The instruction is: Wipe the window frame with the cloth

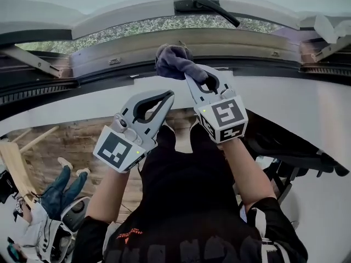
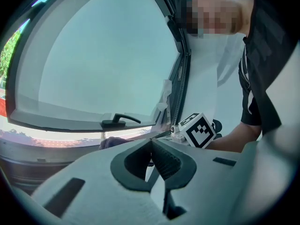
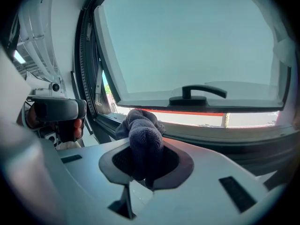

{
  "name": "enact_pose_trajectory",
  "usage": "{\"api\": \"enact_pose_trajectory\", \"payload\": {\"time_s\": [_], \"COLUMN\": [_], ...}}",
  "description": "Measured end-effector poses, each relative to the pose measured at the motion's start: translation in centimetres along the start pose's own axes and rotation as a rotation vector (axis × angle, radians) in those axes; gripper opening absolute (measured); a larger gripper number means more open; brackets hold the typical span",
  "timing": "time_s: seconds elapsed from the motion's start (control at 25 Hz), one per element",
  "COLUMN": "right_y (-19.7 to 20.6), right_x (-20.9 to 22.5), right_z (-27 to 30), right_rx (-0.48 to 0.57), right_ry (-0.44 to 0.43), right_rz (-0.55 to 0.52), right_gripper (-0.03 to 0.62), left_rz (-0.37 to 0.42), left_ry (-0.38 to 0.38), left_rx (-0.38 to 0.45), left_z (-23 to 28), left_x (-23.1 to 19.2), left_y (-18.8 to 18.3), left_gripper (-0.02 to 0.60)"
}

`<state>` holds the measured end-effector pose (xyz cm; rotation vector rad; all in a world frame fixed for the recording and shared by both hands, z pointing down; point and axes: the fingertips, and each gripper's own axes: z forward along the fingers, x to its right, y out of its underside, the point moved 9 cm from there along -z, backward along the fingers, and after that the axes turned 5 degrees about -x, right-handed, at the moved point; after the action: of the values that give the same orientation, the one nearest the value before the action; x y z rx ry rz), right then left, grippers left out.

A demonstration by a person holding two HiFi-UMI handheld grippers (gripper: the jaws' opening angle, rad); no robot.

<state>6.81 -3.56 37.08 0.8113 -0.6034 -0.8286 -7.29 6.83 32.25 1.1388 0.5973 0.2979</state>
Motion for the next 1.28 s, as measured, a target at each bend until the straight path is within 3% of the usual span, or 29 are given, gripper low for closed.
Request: {"api": "enact_pose_trajectory", "payload": {"time_s": [0.2, 1.28], "right_y": [0.7, 4.8], "right_x": [2.1, 14.3], "right_z": [-1.6, -10.6], "right_rx": [0.008, 0.049], "right_ry": [0.035, 0.246], "right_rz": [0.018, 0.152], "right_gripper": [0.066, 0.066], "left_rz": [0.029, 0.070], "left_ry": [0.023, 0.183], "left_rx": [0.018, -0.072], "left_z": [1.6, 13.1], "left_x": [0.9, 6.9], "left_y": [-0.3, -2.2], "left_gripper": [0.020, 0.020]}}
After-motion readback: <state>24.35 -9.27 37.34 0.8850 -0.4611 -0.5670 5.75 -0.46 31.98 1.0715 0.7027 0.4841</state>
